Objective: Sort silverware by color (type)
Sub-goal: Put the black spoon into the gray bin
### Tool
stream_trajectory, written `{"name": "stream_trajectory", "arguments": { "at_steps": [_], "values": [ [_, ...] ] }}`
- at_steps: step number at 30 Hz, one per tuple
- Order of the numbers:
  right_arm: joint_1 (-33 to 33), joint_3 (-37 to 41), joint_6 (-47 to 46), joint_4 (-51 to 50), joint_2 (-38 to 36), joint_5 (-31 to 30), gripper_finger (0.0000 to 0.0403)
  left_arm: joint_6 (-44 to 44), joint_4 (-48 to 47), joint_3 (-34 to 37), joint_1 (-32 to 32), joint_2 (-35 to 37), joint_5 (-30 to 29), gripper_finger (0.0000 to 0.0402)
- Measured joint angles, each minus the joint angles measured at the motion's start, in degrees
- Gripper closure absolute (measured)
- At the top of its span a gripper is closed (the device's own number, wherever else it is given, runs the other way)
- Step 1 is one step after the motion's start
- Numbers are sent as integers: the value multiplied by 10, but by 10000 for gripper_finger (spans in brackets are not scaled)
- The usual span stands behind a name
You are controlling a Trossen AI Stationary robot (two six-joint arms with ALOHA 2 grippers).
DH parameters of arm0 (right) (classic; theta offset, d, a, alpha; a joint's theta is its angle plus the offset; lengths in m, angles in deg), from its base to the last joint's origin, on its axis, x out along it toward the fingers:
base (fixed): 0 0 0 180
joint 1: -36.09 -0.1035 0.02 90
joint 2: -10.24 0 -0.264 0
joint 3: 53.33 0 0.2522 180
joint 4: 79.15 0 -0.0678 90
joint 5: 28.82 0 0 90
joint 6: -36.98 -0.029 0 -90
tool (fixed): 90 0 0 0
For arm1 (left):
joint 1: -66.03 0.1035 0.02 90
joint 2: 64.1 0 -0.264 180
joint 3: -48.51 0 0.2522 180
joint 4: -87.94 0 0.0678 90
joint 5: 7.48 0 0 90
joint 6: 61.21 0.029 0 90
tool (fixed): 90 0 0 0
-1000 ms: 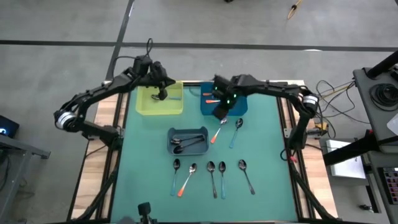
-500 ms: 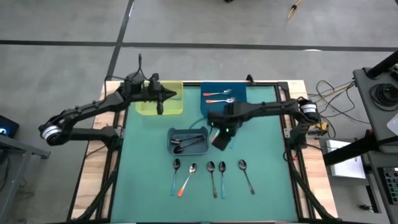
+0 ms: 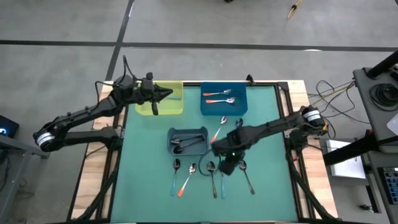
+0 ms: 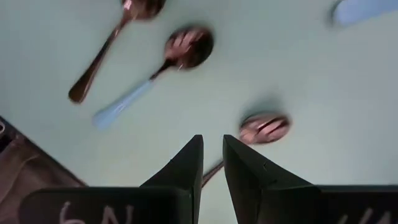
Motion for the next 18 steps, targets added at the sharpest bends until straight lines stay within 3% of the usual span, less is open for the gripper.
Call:
{"name": "stream_trajectory", "arguments": {
  "at_steps": [10,18],
  "values": [
    [-97,96,-153,82,-29,-29,351,-20,20,0,-21,0,0,402],
    [-122,196,-255,130,-50,-30,351,6,18,0,-21,-5,0,402]
  ]
}}
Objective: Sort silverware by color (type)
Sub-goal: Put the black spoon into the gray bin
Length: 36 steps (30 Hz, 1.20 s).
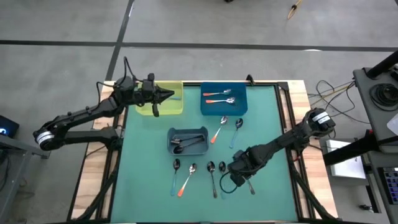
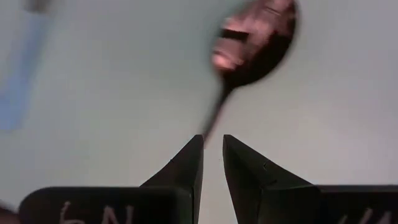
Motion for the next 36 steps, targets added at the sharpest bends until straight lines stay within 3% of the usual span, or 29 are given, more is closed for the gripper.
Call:
{"name": "stream_trajectory", "arguments": {
  "at_steps": [12,22,27,31,36],
  "values": [
    [0,52,-49,65,-9,-8,325,19,0,0,0,-2,0,402],
    [-1,53,-77,86,-8,-15,325,19,0,0,0,-5,0,402],
    [-3,53,-24,89,1,-12,332,19,0,0,0,-5,0,402],
    [-2,53,-61,88,1,-17,346,19,0,0,0,-5,0,402],
    [-2,53,-76,88,1,0,308,19,0,0,0,-5,0,402]
  ]
}}
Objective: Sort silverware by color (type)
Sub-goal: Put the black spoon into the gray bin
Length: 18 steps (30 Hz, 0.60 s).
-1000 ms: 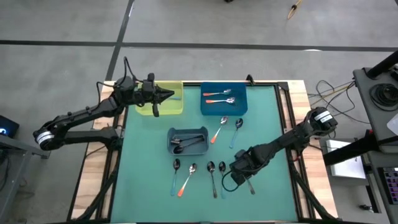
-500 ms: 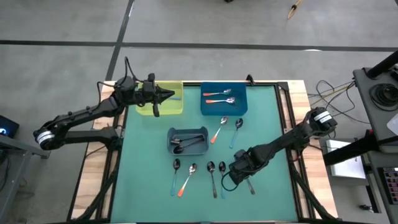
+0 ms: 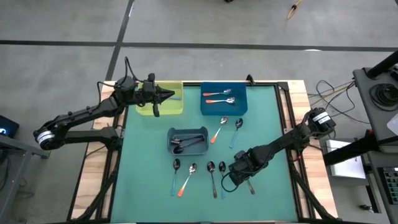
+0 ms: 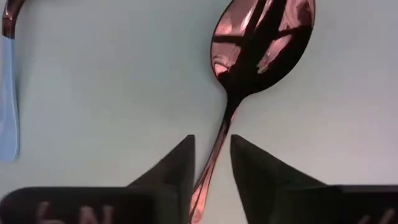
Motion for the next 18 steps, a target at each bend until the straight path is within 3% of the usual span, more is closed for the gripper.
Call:
{"name": "stream_trajectory", "arguments": {
  "at_steps": [5,9,18],
  "values": [
    [0,2,2,3,0,-34,250,0,0,0,0,0,0,402],
    [0,10,1,6,0,-46,239,0,0,0,0,0,0,402],
    [0,38,-4,34,-1,-44,324,0,-1,0,0,0,0,402]
  ]
}}
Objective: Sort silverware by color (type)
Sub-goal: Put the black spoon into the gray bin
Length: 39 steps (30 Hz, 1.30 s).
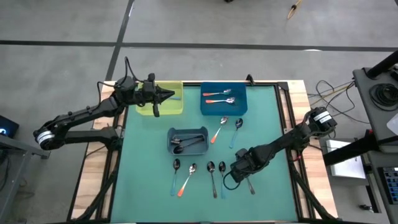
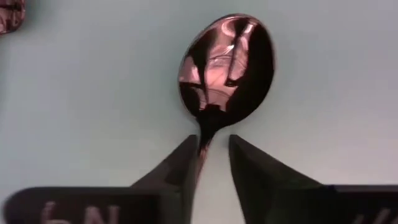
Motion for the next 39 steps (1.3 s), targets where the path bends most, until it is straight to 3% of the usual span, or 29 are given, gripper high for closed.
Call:
{"name": "stream_trajectory", "arguments": {
  "at_steps": [5,15,25,31,39],
  "values": [
    [0,2,27,9,-1,0,386,0,0,0,0,0,0,402],
    [0,2,40,0,-58,-4,393,16,32,-5,0,0,0,402],
    [24,-5,53,-5,-178,-137,394,102,46,-15,3,0,-2,402],
    [112,-33,170,43,-219,-156,394,109,37,-52,23,0,-31,402],
    [246,-125,389,56,-188,-103,394,135,31,-60,80,0,-31,402]
  ]
}}
